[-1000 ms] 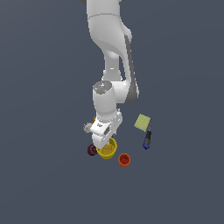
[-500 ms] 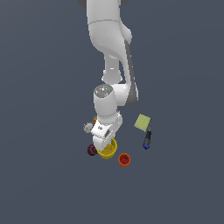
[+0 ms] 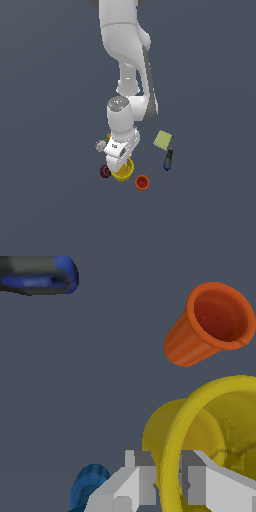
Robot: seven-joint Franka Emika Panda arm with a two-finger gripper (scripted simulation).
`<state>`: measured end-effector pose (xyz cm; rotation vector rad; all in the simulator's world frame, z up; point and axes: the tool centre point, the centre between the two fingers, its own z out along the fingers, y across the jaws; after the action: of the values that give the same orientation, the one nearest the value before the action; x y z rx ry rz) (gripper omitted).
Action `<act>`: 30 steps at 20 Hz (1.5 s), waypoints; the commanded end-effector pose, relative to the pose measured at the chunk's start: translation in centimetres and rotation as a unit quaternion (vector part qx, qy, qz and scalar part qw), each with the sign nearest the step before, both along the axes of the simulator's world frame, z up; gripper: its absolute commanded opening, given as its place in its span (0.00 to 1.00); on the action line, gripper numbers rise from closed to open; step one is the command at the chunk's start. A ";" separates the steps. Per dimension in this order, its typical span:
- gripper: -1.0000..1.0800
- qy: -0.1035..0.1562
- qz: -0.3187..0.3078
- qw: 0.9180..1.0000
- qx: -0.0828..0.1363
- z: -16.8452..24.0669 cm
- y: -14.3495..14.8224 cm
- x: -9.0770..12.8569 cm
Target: Pick up a designated object from a clutter of objects.
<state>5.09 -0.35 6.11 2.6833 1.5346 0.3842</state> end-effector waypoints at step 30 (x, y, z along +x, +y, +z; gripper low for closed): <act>0.00 -0.001 0.001 1.000 0.001 23.8 -4.2 -1.7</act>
<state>3.44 -4.30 28.16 2.6829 1.5389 0.3839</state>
